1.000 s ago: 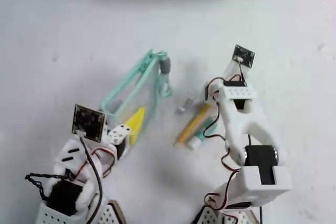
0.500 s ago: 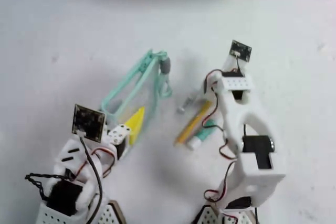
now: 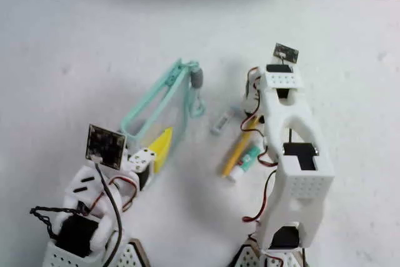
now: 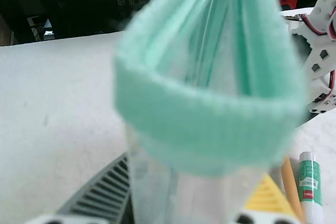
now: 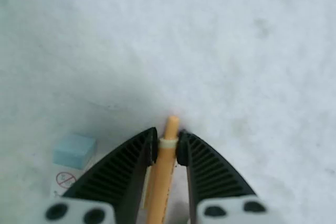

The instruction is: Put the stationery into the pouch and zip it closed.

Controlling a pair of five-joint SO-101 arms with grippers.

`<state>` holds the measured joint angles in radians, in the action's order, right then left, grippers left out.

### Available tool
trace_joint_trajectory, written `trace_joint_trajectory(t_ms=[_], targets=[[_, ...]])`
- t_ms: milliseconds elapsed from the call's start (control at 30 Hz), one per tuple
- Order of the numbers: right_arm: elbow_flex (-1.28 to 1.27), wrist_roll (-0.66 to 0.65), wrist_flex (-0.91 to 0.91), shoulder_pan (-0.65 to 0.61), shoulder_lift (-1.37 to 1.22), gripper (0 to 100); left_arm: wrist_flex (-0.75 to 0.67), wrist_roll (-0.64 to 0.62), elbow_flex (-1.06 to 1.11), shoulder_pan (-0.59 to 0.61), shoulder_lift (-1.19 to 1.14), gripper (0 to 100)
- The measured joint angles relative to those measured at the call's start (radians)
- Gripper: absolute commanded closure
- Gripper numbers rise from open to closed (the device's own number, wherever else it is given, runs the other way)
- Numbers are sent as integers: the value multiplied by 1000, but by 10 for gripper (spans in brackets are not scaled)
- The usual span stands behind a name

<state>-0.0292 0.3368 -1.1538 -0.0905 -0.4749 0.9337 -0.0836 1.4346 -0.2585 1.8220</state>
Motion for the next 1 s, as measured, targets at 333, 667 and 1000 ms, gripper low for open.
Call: trace_joint_trajectory(t_ms=[333,667,1000], targets=[[2,-6,0,0,0,981,0,0,0,0,0,786],[2,-6,0,0,-2,981,0,0,0,0,0,786],[-28,-8,8,0,26,981,8,-28,0,0,3,786]])
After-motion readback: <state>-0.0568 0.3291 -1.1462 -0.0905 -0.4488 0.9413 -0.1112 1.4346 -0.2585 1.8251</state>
